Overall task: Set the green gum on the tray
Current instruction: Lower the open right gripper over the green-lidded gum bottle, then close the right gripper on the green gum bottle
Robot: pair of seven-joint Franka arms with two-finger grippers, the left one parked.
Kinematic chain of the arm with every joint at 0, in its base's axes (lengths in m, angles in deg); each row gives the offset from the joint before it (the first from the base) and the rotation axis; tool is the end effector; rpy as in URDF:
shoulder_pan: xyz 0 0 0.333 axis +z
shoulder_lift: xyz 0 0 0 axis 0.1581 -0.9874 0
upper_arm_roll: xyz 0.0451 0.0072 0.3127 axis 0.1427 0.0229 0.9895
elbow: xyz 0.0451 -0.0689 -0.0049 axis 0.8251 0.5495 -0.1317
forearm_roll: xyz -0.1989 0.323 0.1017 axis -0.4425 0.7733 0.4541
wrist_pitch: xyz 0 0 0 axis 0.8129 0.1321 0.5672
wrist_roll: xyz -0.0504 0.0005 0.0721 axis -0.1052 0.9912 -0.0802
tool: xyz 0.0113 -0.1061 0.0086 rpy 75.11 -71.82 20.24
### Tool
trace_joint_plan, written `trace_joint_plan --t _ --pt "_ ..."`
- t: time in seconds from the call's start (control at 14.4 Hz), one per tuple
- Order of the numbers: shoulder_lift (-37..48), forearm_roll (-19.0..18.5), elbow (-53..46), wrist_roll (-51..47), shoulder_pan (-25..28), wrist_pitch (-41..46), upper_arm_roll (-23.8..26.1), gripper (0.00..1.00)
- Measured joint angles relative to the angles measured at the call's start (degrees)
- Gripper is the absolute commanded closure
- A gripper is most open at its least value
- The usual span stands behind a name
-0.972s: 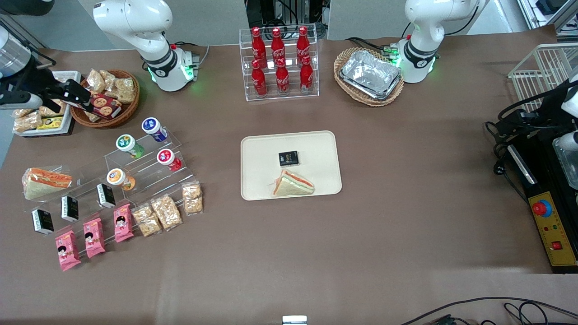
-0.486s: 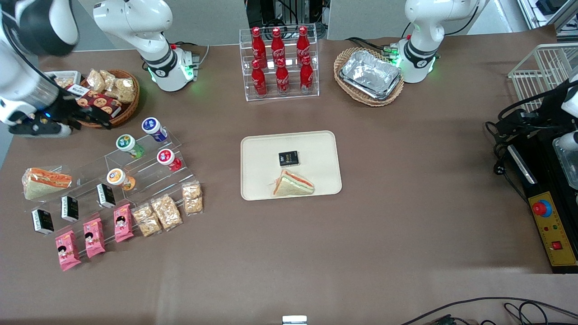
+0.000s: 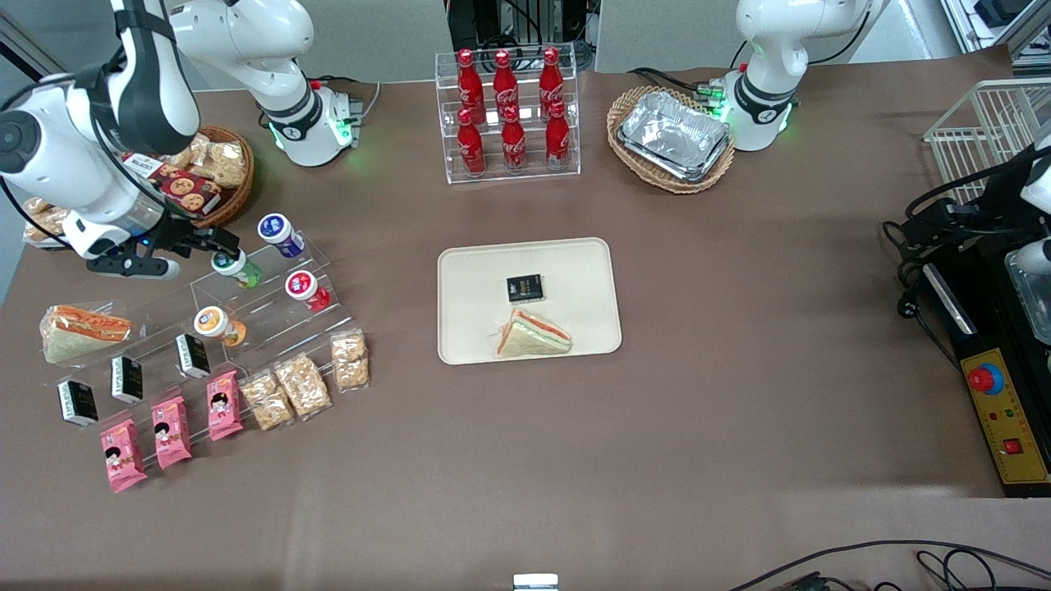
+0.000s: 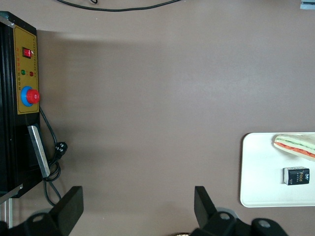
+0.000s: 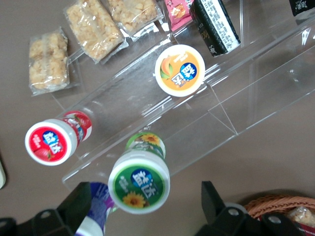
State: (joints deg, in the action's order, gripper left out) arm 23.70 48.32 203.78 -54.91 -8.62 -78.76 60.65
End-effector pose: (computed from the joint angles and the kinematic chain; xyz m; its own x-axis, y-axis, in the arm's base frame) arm 0.4427 -0.0353 0.4108 0.9894 -0.1217 -0.0790 -0.1239 -0.9920 -0.0238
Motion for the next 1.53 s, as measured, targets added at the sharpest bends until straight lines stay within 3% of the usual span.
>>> trace_joint_plan --t 1.11,1.53 --pt "-2.85 0.0 3.57 -1.72 0.06 -7.47 0.07 0.05" --pt "-2.8 0.0 4.42 -2.04 0.06 -8.31 0.07 0.27"
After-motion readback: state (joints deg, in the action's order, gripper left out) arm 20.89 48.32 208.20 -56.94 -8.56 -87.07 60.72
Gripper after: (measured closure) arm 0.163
